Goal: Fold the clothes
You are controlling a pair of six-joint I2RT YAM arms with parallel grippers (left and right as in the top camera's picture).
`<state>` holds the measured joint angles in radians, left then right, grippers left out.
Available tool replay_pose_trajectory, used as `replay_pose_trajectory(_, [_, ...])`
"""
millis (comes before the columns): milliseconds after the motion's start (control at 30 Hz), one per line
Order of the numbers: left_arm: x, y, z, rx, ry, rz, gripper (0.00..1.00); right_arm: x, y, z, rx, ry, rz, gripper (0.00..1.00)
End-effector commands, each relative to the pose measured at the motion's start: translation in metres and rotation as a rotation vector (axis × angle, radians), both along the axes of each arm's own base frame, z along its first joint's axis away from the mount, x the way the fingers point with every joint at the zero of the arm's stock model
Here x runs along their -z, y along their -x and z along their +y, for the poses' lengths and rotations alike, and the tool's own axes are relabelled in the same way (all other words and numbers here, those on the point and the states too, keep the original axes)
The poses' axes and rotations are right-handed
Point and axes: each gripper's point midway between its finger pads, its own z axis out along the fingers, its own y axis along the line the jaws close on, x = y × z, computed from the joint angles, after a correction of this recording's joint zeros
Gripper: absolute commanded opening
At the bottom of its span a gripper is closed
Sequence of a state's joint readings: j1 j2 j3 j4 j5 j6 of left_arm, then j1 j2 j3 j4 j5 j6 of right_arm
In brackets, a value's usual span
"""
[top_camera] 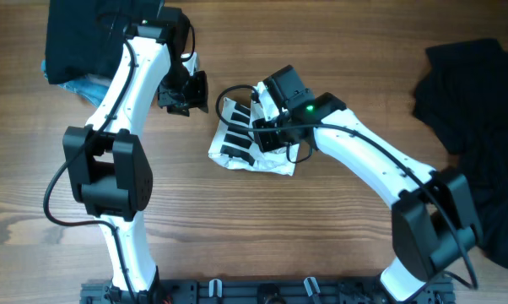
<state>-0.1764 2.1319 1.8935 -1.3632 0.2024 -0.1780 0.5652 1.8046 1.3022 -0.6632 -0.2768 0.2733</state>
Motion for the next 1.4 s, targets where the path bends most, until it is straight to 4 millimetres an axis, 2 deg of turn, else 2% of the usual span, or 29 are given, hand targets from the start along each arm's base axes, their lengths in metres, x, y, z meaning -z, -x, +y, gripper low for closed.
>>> replay_pose_trajectory(0, [-0.010,-0.006,-0.001,0.018,0.005,-0.046,0.49,0.016,-0.013,-0.023,0.146,0.085,0.022,0.04])
replay_pose_trajectory(167, [-0.002,0.001,0.000,0.018,-0.001,-0.016,0.50,0.025,-0.009,-0.062,0.241,0.170,0.099,0.04])
replay_pose_trajectory(200, [0.001,0.003,0.002,0.019,-0.006,-0.006,0.51,0.028,-0.005,-0.073,0.268,0.209,0.122,0.04])
replay_pose_trajectory(267, [0.006,0.008,0.003,0.038,-0.014,0.010,0.56,0.033,0.003,-0.113,0.435,0.363,0.160,0.04])
replay_pose_trajectory(300, [0.009,0.011,0.004,0.041,-0.016,0.021,0.56,0.033,0.006,-0.122,0.464,0.396,0.174,0.04])
replay_pose_trajectory(333, [0.012,0.014,0.005,0.042,-0.018,0.033,0.59,0.032,0.007,-0.112,0.351,0.347,0.176,0.06])
replay_pose_trajectory(367, [0.014,0.016,0.005,0.044,-0.018,0.038,0.60,0.030,0.007,-0.102,0.252,0.305,0.164,0.15])
replay_pose_trajectory(400, [0.016,0.016,0.005,0.045,-0.019,0.041,0.61,0.028,0.005,-0.099,0.231,0.290,0.152,0.19])
replay_pose_trajectory(467, [0.017,0.017,0.005,0.044,-0.019,0.043,0.60,0.017,0.002,-0.090,0.196,0.239,0.122,0.19])
replay_pose_trajectory(500, [0.017,0.017,0.005,0.045,-0.019,0.044,0.59,0.008,0.002,-0.075,0.103,0.163,0.096,0.19])
replay_pose_trajectory(567, [0.017,0.017,0.005,0.045,-0.019,0.044,0.57,-0.018,0.008,-0.035,-0.113,-0.053,0.038,0.34])
replay_pose_trajectory(600, [0.017,0.016,0.005,0.052,-0.018,0.040,0.57,-0.022,0.007,-0.031,-0.112,-0.082,0.038,0.59])
replay_pose_trajectory(633, [0.017,0.016,0.005,0.067,-0.017,0.037,0.57,-0.021,0.006,-0.031,-0.087,-0.079,0.047,0.73])
replay_pose_trajectory(700, [0.017,0.017,0.005,0.069,-0.017,0.037,0.59,-0.010,0.009,-0.032,-0.081,-0.064,0.086,0.74])
replay_pose_trajectory(800, [0.017,0.016,0.005,0.069,-0.016,0.033,0.60,0.007,0.023,-0.023,-0.129,-0.043,0.134,0.66])
replay_pose_trajectory(833, [0.017,0.016,0.005,0.069,-0.016,0.033,0.60,0.013,0.029,-0.019,-0.155,-0.030,0.147,0.53])
replay_pose_trajectory(867, [0.017,0.016,0.005,0.069,-0.016,0.033,0.60,0.017,0.032,-0.016,-0.165,-0.021,0.156,0.23])
replay_pose_trajectory(900, [0.017,0.015,0.005,0.069,-0.016,0.033,0.61,0.020,0.031,-0.019,-0.154,0.020,0.146,0.04])
replay_pose_trajectory(933, [0.017,0.016,0.005,0.069,-0.016,0.033,0.61,0.025,0.024,-0.032,-0.074,0.096,0.134,0.04])
replay_pose_trajectory(967, [0.017,0.016,0.005,0.069,-0.015,0.034,0.61,0.029,0.015,-0.056,0.078,0.202,0.129,0.04])
replay_pose_trajectory(1000, [0.017,0.016,0.004,0.069,-0.012,0.034,0.61,0.031,0.011,-0.074,0.181,0.264,0.132,0.04])
replay_pose_trajectory(1033, [0.017,0.016,0.003,0.069,-0.006,0.035,0.61,0.033,0.009,-0.099,0.327,0.342,0.154,0.04])
replay_pose_trajectory(1100, [0.016,0.016,0.001,0.068,0.007,0.037,0.61,0.035,0.017,-0.128,0.495,0.407,0.225,0.04])
replay_pose_trajectory(1167, [0.016,0.016,0.001,0.068,0.007,0.037,0.61,0.035,0.025,-0.144,0.574,0.428,0.286,0.04])
replay_pose_trajectory(1200, [0.016,0.016,0.001,0.068,0.007,0.037,0.61,0.035,0.026,-0.149,0.587,0.434,0.298,0.12])
replay_pose_trajectory(1233, [0.016,0.016,0.001,0.068,0.007,0.037,0.62,0.035,0.025,-0.154,0.595,0.434,0.302,0.43])
replay_pose_trajectory(1267, [0.016,0.016,0.001,0.068,0.007,0.037,0.62,0.035,0.021,-0.153,0.567,0.416,0.294,0.58])
replay_pose_trajectory(1367, [0.016,0.016,0.001,0.068,0.007,0.034,0.66,0.024,0.003,-0.114,0.286,0.221,0.208,0.60])
